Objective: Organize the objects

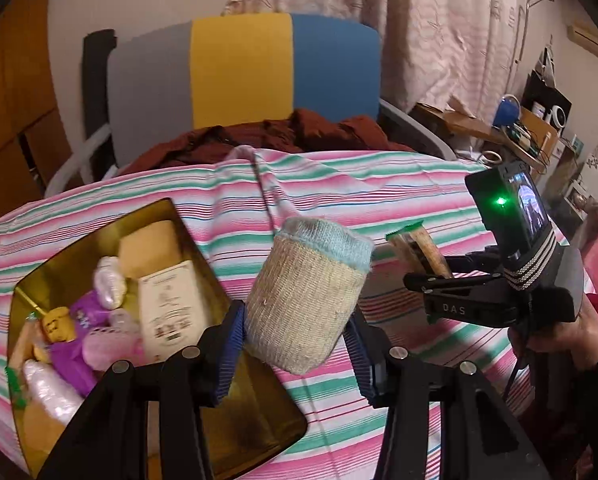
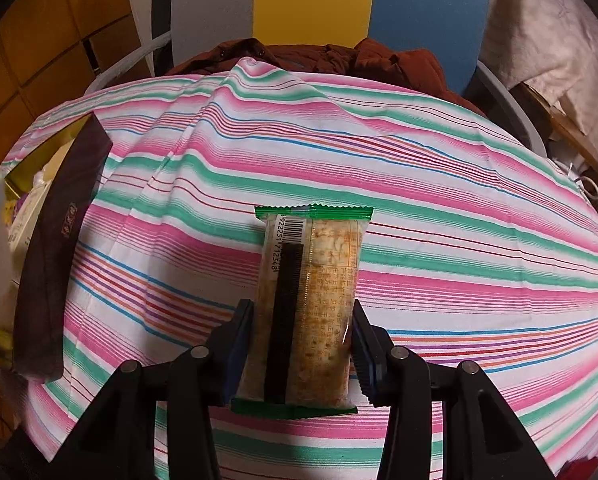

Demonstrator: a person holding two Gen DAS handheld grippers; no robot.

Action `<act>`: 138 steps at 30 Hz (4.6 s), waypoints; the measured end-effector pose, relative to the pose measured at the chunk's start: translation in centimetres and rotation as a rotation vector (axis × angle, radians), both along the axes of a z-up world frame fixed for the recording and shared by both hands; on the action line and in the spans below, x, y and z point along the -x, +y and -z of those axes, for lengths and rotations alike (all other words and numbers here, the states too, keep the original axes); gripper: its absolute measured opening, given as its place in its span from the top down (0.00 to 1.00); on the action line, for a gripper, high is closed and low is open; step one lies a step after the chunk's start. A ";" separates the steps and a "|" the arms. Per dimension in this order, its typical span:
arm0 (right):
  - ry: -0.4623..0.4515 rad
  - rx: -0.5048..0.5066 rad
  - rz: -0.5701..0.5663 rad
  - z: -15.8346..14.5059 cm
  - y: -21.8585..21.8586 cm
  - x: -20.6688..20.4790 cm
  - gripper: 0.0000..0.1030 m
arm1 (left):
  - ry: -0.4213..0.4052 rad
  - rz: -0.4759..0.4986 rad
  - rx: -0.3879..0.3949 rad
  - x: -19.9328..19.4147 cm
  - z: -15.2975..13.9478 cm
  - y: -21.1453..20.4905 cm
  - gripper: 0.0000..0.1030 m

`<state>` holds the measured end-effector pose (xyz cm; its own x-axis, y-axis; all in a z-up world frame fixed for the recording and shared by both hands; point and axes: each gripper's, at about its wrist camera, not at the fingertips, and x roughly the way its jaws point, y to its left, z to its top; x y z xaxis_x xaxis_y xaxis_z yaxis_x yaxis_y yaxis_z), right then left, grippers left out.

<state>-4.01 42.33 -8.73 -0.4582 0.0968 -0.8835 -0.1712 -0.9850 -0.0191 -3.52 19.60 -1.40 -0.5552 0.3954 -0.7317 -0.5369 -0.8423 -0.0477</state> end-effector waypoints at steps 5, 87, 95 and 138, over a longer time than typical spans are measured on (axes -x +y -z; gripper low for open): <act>-0.005 -0.023 -0.009 0.3 -0.7 0.4 0.55 | 0.003 -0.031 -0.010 -0.1 0.0 -1.7 0.53; 0.196 0.100 -0.284 -7.5 -24.1 8.7 0.54 | -0.081 -0.387 -0.125 3.5 2.6 -18.5 0.49; 0.193 0.084 -0.286 -7.0 -24.1 7.2 0.54 | -0.059 -0.394 -0.123 2.3 2.5 -18.8 0.49; 0.305 0.007 -0.164 -6.6 -21.9 -3.0 0.34 | 0.187 -0.564 0.045 -3.7 -1.7 -18.6 0.33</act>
<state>-0.98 20.39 -2.13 -0.7101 -0.0057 -0.7041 -0.0070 -0.9999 0.0152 0.20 1.05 0.28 -0.7916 -0.0272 -0.6104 -0.0016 -0.9989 0.0465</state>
